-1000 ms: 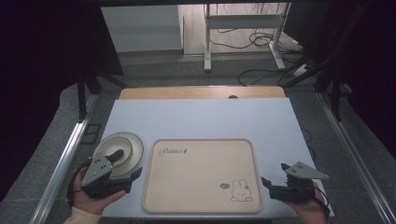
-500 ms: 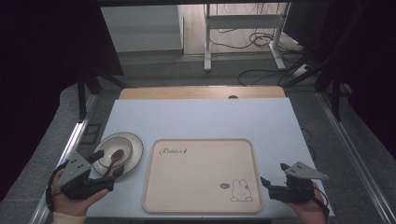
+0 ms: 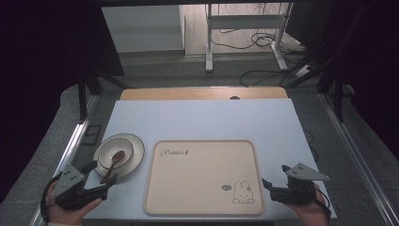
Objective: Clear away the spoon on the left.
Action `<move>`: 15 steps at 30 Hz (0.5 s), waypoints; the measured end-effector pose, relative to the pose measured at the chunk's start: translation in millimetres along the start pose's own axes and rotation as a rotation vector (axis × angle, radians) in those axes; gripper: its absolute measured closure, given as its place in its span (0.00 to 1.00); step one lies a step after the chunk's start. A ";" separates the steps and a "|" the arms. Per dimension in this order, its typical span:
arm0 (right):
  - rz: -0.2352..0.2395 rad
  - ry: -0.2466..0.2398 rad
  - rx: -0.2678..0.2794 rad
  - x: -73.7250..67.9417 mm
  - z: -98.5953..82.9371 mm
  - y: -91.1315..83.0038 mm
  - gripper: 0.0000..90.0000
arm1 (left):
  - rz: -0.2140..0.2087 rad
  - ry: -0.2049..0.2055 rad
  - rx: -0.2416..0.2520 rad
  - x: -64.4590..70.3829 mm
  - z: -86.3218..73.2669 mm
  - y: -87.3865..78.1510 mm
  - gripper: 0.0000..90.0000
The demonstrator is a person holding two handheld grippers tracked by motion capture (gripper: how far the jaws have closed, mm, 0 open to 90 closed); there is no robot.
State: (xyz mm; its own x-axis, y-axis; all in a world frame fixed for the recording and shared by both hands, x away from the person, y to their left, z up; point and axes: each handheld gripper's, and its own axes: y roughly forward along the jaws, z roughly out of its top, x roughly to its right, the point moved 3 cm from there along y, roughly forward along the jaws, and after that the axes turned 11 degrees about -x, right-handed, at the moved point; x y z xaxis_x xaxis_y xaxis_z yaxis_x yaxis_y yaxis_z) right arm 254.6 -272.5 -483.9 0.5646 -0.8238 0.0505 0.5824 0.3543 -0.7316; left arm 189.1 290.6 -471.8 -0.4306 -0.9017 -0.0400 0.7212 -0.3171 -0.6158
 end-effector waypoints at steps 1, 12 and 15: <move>-0.001 -0.001 0.000 0.0 0.0 0.0 0.16 | 0.001 0.002 -0.002 -0.9 -2.3 0.7 0.21; -0.001 -0.004 -0.004 -0.3 -0.2 0.5 0.16 | -0.007 0.018 -0.018 -5.7 -20.0 10.9 0.22; -0.001 -0.005 -0.006 -0.2 -0.3 0.9 0.16 | -0.006 0.027 -0.029 -6.7 -23.1 14.4 0.23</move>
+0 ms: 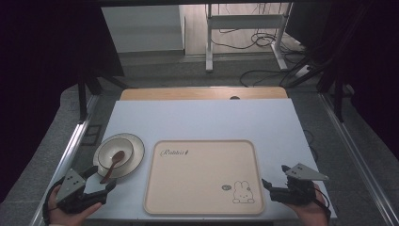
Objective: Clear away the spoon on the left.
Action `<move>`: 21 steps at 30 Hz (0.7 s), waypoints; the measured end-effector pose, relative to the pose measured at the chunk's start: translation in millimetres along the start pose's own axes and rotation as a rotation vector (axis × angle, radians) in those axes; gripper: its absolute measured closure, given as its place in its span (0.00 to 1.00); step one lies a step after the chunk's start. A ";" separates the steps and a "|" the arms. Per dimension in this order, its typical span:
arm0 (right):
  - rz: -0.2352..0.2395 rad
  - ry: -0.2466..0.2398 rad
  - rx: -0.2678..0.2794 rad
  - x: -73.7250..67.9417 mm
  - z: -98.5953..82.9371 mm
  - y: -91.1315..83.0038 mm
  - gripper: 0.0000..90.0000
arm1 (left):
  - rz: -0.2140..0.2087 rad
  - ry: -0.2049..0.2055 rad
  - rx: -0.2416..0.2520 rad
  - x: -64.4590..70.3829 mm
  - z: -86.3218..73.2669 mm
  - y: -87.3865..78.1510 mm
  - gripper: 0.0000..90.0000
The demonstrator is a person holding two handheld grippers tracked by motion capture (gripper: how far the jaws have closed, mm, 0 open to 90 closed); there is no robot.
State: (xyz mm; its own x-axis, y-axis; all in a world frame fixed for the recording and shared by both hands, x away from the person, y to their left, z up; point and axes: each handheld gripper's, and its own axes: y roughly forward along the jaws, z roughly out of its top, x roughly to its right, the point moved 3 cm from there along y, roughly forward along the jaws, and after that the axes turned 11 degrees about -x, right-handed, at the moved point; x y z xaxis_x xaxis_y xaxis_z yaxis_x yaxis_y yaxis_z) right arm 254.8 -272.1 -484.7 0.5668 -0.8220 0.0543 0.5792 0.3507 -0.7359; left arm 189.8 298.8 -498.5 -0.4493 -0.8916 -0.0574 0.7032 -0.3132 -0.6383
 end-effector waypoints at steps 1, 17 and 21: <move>0.000 0.000 -0.001 0.0 0.0 0.1 0.16 | 0.007 0.003 -0.004 -0.5 -1.1 1.4 0.24; 0.002 0.012 -0.009 1.2 -0.6 0.5 0.16 | 0.035 0.027 -0.036 -0.3 -5.7 11.0 0.39; 0.000 0.017 -0.010 1.7 -0.5 0.6 0.16 | 0.033 0.027 -0.034 -0.7 -6.1 11.4 0.42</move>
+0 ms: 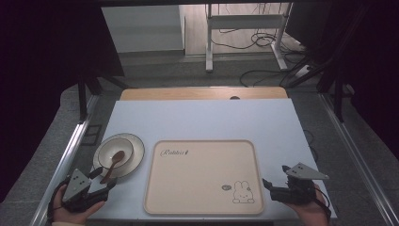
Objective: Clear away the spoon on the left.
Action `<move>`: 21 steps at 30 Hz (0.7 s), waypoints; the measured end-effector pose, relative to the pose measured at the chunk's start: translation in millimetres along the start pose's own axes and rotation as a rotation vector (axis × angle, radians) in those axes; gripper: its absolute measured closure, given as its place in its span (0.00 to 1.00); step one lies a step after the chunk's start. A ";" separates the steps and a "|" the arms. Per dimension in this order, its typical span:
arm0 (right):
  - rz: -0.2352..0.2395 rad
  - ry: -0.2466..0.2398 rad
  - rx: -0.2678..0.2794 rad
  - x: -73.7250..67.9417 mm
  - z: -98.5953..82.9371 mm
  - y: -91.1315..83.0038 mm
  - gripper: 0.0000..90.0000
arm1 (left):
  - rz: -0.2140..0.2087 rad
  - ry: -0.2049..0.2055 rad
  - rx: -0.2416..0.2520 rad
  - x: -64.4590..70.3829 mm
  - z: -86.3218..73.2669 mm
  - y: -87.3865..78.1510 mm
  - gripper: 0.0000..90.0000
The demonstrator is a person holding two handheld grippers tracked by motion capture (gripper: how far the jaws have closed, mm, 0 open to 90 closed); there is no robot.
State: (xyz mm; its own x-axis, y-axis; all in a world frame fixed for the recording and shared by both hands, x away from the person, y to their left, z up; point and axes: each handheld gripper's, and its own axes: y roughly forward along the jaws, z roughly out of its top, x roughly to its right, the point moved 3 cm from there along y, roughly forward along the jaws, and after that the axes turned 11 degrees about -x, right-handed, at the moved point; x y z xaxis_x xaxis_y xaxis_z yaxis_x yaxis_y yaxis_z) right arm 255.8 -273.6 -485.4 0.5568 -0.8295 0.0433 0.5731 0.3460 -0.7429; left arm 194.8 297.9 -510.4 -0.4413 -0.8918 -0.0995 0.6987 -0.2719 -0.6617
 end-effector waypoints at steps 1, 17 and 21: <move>0.000 0.002 -0.002 0.2 -0.1 0.1 0.16 | 0.001 0.000 0.000 -0.1 -0.1 0.0 0.43; -0.003 0.010 -0.007 -0.1 0.0 0.4 0.16 | 0.069 0.006 -0.039 0.5 -0.3 5.7 0.72; -0.004 0.007 -0.008 -0.3 0.0 0.4 0.16 | 0.094 -0.014 -0.046 -1.7 -0.6 5.5 0.82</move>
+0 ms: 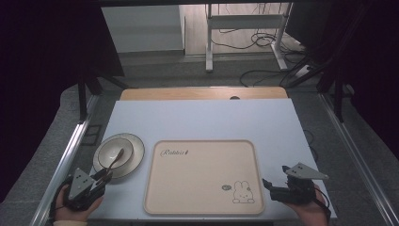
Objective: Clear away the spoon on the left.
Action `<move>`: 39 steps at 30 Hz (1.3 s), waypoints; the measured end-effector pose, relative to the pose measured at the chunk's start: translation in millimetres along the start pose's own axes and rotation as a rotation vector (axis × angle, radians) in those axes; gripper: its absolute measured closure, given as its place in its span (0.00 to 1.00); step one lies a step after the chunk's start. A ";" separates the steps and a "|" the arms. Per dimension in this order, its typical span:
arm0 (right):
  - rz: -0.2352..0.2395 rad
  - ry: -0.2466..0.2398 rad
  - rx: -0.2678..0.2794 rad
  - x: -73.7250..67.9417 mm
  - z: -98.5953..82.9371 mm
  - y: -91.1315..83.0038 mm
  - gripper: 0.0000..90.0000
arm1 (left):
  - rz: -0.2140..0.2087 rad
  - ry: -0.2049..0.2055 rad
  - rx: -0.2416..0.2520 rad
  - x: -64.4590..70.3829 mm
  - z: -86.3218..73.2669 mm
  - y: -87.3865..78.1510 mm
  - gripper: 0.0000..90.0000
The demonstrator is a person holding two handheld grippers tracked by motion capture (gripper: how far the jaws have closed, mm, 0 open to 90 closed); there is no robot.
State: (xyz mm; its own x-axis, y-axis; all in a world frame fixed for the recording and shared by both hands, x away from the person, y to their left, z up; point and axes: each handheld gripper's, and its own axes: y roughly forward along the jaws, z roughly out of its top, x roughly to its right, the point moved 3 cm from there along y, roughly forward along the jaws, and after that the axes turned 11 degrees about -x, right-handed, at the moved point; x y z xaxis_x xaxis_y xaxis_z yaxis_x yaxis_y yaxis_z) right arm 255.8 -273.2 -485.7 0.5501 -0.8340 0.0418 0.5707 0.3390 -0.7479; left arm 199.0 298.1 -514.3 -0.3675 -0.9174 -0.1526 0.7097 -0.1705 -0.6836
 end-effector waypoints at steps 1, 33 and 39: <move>-0.001 -0.001 0.001 -0.1 0.1 -0.1 0.16 | 0.006 -0.005 -0.002 -0.4 -0.2 0.2 0.84; 0.006 -0.008 0.002 -3.1 0.5 0.7 0.17 | 0.031 -0.095 0.086 -8.9 10.1 -17.1 0.94; 0.007 -0.011 0.002 -3.5 0.6 0.9 0.17 | 0.028 -0.083 0.111 -7.1 19.1 -21.6 0.94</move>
State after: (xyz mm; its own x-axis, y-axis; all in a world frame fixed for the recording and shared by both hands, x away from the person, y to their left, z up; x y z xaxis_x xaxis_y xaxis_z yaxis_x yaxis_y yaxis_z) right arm 254.7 -269.7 -486.1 0.5604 -0.8270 0.0441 0.5684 0.3454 -0.7468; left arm 197.7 301.4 -484.9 -0.2989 -0.9482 -0.1074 0.7826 -0.1792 -0.5961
